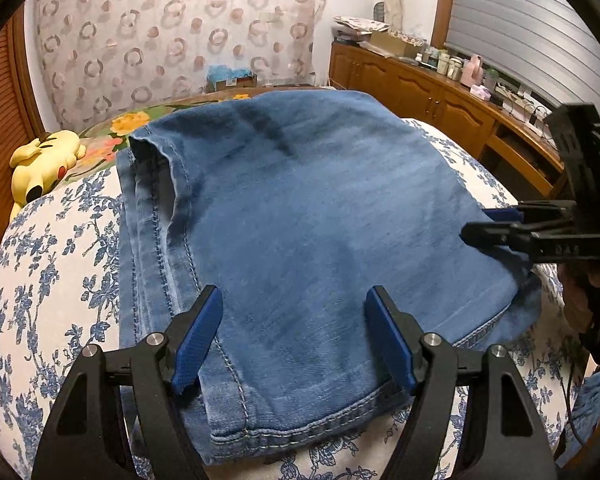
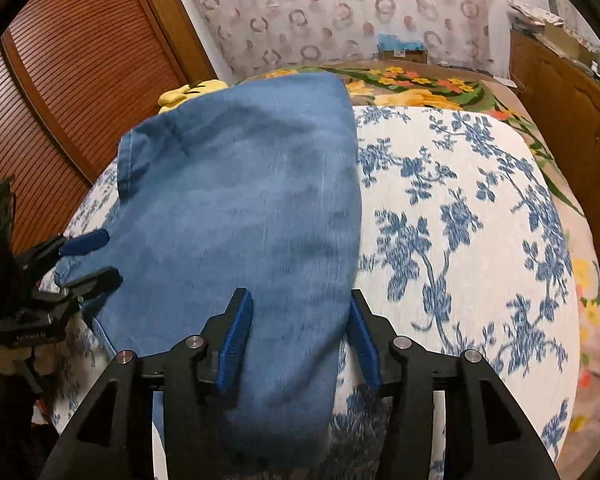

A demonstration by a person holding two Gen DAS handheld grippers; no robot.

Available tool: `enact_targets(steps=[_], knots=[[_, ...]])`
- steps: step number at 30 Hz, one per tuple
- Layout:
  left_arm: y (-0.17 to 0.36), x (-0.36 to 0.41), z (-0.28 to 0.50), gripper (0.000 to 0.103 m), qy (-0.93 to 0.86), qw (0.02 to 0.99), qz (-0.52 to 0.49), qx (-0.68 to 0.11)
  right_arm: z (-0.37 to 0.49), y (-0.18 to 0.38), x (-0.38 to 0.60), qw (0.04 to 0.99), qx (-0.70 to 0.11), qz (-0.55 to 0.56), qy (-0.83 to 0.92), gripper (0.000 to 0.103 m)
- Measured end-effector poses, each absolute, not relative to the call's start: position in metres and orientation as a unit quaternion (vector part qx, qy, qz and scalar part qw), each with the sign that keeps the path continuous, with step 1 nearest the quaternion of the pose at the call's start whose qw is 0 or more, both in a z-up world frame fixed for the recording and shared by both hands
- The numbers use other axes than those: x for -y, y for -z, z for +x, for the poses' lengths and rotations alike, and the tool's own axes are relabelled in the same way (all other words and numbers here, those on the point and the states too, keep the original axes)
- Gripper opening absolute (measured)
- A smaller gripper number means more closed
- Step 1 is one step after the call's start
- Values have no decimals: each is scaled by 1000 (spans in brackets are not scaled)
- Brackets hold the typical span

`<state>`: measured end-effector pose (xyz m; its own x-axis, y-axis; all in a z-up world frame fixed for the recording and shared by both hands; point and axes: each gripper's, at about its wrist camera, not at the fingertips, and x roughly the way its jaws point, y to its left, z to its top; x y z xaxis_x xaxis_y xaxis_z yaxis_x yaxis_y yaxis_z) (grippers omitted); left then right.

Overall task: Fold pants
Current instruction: 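Grasp the jeans hem with the right tool and fold it toward the waistband, then grasp the jeans hem end with the right tool and lift it over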

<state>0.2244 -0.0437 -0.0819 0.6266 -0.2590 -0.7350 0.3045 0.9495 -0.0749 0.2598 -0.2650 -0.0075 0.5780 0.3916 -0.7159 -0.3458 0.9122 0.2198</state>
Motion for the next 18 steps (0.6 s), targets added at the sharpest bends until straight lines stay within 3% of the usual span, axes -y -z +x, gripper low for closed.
enact_targets(steps=[13, 18], knots=[[85, 45, 222, 76, 159, 902, 35, -399, 246, 12, 266, 895, -395, 33, -205, 50], [85, 46, 222, 76, 157, 903, 39, -398, 245, 13, 267, 893, -395, 43, -210, 42]])
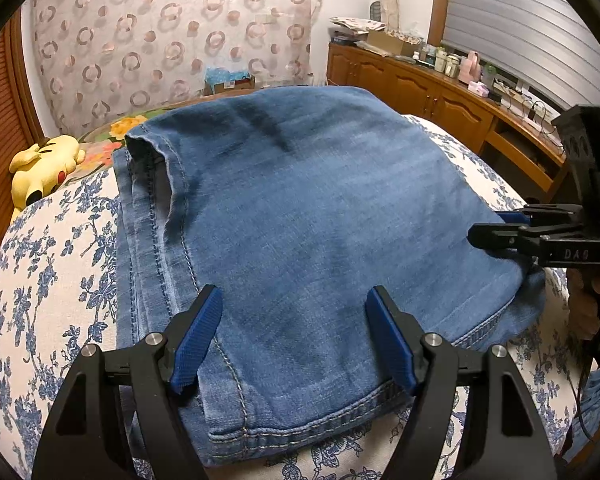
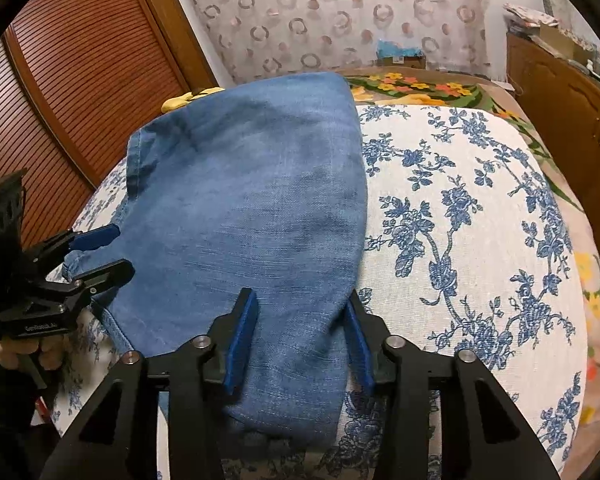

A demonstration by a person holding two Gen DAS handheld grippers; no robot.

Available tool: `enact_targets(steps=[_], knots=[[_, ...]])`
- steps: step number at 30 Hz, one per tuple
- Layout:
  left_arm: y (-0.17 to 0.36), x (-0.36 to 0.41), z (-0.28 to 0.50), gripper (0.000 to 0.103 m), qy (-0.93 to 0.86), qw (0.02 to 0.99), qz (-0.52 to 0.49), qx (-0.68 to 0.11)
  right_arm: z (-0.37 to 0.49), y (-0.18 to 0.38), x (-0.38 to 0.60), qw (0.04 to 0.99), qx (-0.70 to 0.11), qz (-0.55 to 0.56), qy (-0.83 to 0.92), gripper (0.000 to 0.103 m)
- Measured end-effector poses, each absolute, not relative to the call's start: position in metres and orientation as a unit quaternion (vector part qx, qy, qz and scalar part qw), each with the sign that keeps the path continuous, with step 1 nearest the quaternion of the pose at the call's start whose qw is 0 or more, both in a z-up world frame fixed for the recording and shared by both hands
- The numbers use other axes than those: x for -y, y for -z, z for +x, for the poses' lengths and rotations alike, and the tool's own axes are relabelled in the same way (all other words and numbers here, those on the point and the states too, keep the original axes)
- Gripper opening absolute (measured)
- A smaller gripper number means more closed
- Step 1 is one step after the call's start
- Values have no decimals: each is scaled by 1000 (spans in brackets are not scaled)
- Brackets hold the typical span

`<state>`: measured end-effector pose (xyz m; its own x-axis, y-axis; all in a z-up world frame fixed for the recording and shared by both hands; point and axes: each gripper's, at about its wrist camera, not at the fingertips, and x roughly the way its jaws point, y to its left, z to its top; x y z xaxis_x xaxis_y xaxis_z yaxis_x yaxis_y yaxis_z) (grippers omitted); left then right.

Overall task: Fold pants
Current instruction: 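Grasp the jeans hem end with the right tool and lift it over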

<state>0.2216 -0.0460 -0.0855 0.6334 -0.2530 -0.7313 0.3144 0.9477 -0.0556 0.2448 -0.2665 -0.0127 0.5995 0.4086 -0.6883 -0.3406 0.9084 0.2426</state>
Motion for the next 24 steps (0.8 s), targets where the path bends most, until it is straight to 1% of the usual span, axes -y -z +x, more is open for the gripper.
enact_targets(steps=[3, 9, 10, 12, 15, 24], knots=[[86, 47, 221, 77, 158, 903, 40, -398, 245, 12, 266, 892, -398, 49, -209, 38], [86, 49, 220, 77, 156, 903, 45, -398, 247, 12, 267, 891, -400, 55, -206, 35], [86, 50, 221, 77, 156, 903, 44, -398, 247, 11, 267, 891, -400, 55, -206, 33], [85, 50, 220, 77, 158, 902, 44, -400, 247, 10, 268, 890, -399, 63, -212, 20], [81, 45, 216, 77, 155, 902, 45, -400, 245, 4, 265, 893, -393, 59, -213, 12], [80, 0, 197, 77, 126, 908, 11, -399, 229, -34, 257, 902, -353, 58, -241, 9]])
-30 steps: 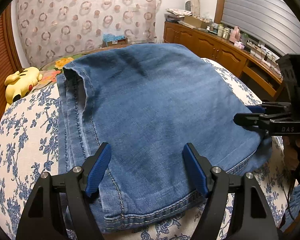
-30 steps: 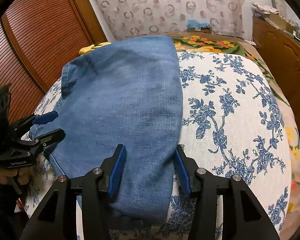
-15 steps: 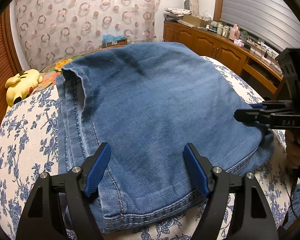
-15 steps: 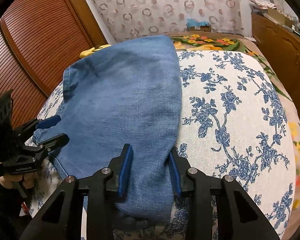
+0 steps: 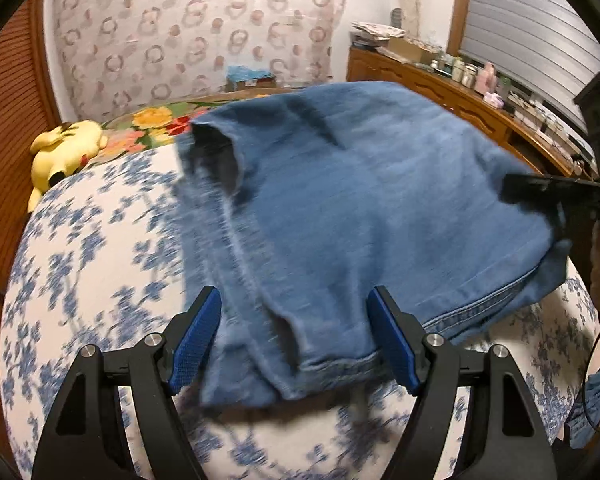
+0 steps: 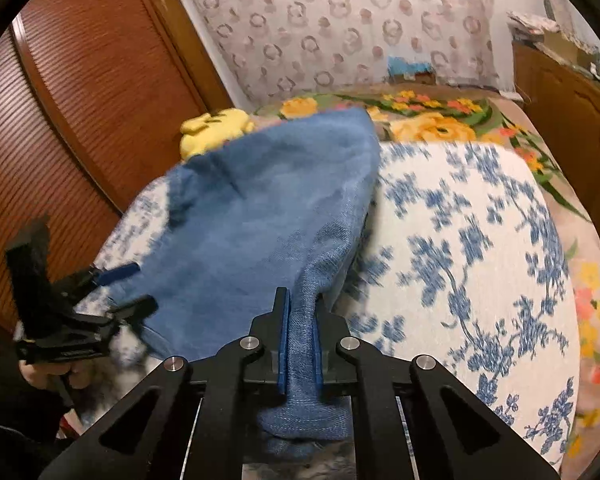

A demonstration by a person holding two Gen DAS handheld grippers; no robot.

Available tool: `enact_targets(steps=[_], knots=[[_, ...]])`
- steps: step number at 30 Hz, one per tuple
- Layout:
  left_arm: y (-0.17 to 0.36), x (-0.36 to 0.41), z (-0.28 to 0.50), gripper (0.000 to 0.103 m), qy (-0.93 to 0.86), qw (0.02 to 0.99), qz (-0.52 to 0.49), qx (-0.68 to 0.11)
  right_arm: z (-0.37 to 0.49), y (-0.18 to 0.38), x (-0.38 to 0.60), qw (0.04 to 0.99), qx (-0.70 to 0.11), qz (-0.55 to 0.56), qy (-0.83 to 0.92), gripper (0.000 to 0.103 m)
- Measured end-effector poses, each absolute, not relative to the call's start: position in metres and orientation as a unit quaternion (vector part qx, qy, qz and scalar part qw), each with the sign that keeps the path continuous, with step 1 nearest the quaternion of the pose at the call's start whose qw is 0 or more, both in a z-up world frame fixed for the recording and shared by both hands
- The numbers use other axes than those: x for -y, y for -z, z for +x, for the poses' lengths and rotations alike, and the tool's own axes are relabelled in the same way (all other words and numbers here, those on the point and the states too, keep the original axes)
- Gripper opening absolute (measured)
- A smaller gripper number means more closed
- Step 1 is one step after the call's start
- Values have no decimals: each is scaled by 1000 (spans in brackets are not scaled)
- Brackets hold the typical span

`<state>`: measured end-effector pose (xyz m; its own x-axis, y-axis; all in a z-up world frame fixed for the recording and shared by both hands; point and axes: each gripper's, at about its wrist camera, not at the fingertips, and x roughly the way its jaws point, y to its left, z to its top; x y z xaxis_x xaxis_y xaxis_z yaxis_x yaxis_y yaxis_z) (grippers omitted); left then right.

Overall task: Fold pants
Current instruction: 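Grasp the jeans hem end with the right tool and lift it over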

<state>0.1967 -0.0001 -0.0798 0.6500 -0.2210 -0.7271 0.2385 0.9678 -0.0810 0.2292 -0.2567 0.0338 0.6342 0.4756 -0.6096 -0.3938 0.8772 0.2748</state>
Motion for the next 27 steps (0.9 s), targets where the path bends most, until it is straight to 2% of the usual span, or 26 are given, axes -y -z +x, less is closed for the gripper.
enact_targets(steps=[12, 27], knots=[[52, -53, 177, 77, 82, 931, -16, -355, 211, -79, 178, 896, -292, 1, -335, 8], [56, -126, 155, 77, 12, 936, -49, -348, 249, -38, 93, 860, -315, -45, -399, 8]])
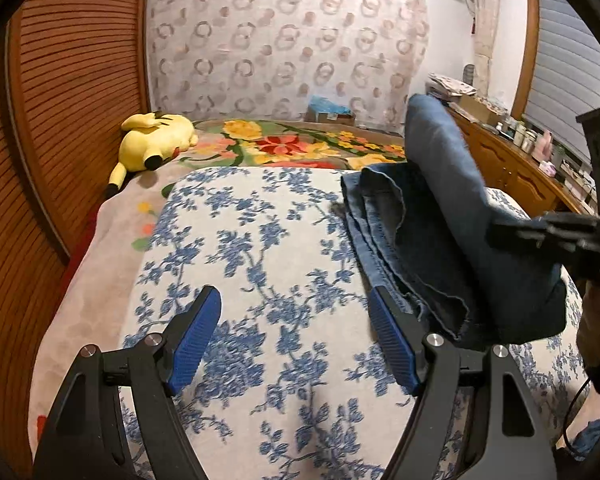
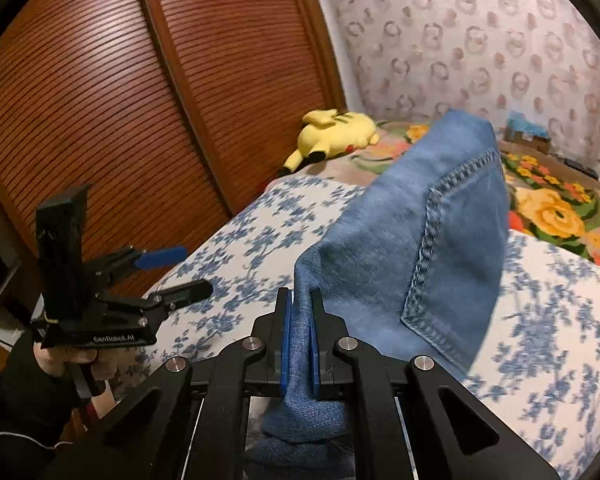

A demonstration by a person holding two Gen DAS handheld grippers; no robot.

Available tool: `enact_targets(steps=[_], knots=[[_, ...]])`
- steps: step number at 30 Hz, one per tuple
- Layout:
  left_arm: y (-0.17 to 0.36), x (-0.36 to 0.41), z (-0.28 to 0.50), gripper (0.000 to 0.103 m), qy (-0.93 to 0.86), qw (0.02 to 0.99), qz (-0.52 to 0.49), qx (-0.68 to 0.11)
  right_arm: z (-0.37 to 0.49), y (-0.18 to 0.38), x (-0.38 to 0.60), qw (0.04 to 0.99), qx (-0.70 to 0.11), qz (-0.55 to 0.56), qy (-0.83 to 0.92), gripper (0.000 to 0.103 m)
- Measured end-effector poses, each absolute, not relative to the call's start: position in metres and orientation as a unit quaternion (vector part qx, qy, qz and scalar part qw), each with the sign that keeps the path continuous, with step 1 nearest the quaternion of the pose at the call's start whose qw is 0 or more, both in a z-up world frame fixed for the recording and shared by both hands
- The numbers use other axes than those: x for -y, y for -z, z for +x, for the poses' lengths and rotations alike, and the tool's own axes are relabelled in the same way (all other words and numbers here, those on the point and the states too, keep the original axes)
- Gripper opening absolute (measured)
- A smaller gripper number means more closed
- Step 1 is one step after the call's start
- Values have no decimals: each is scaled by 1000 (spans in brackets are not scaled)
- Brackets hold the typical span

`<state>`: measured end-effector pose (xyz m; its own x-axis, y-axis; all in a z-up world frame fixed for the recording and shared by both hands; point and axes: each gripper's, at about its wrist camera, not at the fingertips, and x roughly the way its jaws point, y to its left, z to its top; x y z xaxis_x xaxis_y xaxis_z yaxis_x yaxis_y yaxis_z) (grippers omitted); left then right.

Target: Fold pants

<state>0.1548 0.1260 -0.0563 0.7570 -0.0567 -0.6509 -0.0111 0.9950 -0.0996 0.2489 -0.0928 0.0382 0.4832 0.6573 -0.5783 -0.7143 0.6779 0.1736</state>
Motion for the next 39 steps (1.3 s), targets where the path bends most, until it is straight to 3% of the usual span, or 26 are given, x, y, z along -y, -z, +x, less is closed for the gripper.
enact_targets(steps=[11, 17, 21, 30, 37, 39], knots=[[53, -131, 153, 77, 7, 938, -49, -344, 285, 4, 60, 838, -362, -52, -406, 8], [53, -128, 158, 77, 11, 937, -47, -346, 271, -9, 56, 843, -352, -71, -401, 30], [50, -121, 163, 77, 20, 938, -45, -344, 264, -28, 69, 856, -333, -77, -386, 38], [40, -93, 179, 77, 54, 938, -33, -340, 284, -54, 117, 900, -294, -89, -308, 48], [41, -71, 192, 77, 79, 934, -26, -348, 324, -50, 122, 902, -307, -83, -293, 48], [47, -64, 196, 77, 88, 929, -26, -358, 336, -49, 120, 900, -311, -84, -294, 53]])
